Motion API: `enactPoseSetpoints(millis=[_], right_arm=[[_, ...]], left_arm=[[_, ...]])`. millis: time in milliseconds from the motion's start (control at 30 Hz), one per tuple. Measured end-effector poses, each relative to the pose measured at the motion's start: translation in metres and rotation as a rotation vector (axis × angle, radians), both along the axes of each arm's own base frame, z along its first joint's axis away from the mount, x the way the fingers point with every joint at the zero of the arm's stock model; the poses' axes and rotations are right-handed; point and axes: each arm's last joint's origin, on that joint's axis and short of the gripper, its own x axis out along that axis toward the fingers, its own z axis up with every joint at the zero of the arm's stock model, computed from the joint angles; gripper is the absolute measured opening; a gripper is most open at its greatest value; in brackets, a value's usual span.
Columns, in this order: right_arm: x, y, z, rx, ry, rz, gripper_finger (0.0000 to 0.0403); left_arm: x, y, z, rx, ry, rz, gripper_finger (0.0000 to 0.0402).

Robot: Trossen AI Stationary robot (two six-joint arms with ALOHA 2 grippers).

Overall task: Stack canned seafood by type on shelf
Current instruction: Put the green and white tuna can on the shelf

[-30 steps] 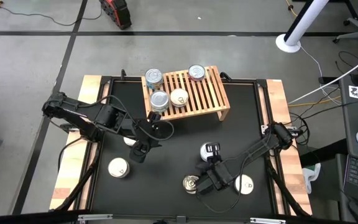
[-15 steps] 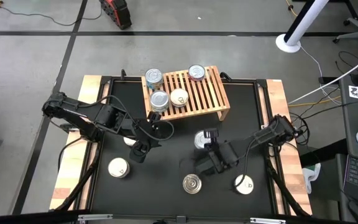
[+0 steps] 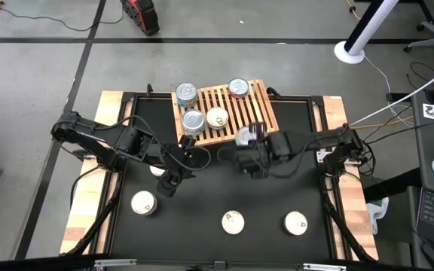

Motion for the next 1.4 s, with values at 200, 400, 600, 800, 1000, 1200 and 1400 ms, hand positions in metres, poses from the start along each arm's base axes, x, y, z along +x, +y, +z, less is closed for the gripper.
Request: enactPoseSetpoints(millis=[200,400,600,800,1000,1200,1400], right_arm=[[0.005,-0.045,0.000,-0.037,0.059,-0.024,0.0000],[0.003,-0.090,0.000,-0.034,0.102,-0.084,0.0000],[-0.003,-0.132,0.000,-0.007,0.136,-0.142,0.0000],[-0.014,-0.170,0.000,-0.006,0.159,-0.211,0.0000],[-0.019,-0.202,0.001,-0.028,0.110,-0.245,0.0000],[-0.022,-0.226,0.003,-0.009,0.041,-0.256,0.0000],[-0.026,-0.237,0.002,0.005,0.031,-0.252,0.0000]], left_arm=[[0.000,0.000,0.000,0.025,0.000,-0.028,0.0141],[0.000,0.000,0.000,0.027,0.001,-0.030,0.0141],[0.000,0.000,0.000,0.037,0.001,-0.040,0.0141],[0.000,0.000,0.000,0.048,-0.001,-0.043,0.0141],[0.001,0.005,0.000,0.050,-0.001,-0.026,0.0141],[0.003,0.012,0.000,0.050,0.000,0.001,0.0141],[0.004,0.017,0.000,0.053,0.000,0.015,0.0141]])
